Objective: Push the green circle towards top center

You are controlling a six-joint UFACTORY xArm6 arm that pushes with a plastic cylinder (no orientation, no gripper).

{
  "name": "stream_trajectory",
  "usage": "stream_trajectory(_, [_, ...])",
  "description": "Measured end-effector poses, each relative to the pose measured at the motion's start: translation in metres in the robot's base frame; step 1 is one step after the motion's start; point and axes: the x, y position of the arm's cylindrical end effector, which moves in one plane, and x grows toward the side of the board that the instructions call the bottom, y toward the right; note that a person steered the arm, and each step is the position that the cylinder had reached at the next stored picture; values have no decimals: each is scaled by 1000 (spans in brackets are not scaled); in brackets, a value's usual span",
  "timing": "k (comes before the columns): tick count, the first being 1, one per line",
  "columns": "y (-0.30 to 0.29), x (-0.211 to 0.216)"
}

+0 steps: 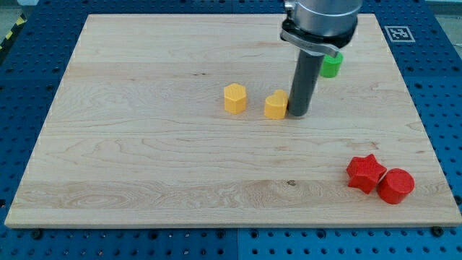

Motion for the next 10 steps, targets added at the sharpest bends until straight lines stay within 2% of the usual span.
stream_trajectory(1, [-21,-20])
stream_trajectory(3, [-47,-26])
stream_trajectory(7, [-7,-26])
stream_trajectory(8, [48,-25])
stream_trajectory(10, [59,-23])
